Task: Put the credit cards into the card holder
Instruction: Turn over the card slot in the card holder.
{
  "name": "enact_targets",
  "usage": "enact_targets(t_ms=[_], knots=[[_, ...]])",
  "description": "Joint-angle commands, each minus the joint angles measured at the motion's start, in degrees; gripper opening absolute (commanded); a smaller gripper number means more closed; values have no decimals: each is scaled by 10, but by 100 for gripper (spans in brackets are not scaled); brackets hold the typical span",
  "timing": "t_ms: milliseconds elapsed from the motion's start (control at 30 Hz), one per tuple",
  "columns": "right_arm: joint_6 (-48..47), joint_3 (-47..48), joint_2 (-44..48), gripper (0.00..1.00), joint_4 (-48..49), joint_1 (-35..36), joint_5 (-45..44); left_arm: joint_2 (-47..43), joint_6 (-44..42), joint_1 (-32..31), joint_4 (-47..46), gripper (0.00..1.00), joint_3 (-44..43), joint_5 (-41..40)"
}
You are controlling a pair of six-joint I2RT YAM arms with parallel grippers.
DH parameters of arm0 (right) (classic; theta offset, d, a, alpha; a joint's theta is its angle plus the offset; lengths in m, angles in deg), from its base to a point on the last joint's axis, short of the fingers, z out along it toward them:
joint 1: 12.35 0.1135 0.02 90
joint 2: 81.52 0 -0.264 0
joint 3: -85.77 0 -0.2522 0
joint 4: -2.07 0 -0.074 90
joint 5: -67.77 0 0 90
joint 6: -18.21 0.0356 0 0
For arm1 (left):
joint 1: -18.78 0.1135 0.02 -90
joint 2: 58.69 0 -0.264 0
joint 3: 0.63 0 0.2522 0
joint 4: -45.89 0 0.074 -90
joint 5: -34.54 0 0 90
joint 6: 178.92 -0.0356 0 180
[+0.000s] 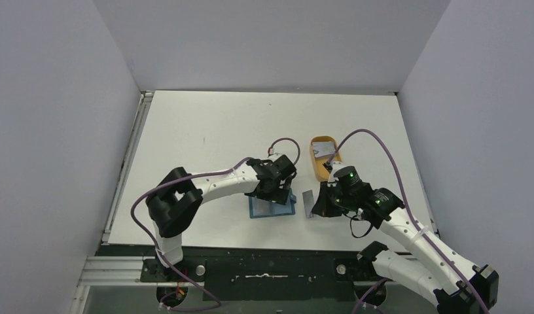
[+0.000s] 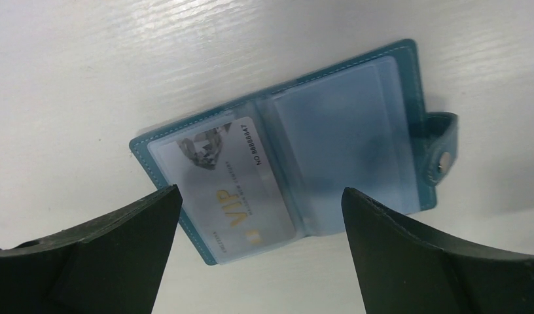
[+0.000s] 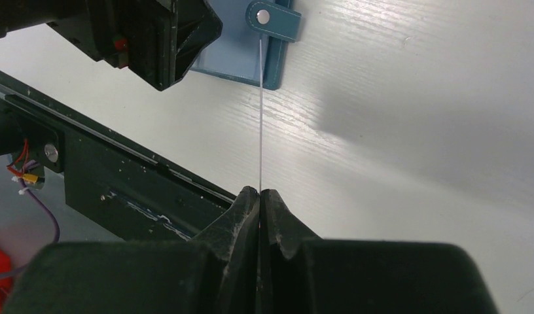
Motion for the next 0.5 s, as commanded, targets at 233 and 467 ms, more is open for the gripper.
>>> enact_targets(t_ms=[233, 467], knots=[[4, -4, -1, 0, 25, 4, 13, 35, -2, 2, 5, 89, -5, -22], [2, -12, -25, 0, 56, 11, 43, 29, -3, 13, -14, 59, 34, -4]])
